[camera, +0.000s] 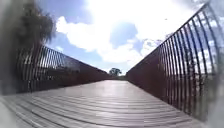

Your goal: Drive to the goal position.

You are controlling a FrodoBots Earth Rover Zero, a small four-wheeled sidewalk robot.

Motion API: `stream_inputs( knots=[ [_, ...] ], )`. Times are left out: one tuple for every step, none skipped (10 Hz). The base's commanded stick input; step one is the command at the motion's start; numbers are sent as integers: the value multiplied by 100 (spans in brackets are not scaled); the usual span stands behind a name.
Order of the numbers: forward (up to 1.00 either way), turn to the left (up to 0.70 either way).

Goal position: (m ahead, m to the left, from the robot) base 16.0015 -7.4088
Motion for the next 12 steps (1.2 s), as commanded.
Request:
stream_inputs(
  knots=[
    [85, -28],
    [85, -17],
    [85, -8],
    [85, 0],
    [85, 0],
    [85, 0],
    [85, 0],
    [85, 0],
    [85, 0],
    [85, 0],
    [85, 0],
    [85, 0]
  ],
)
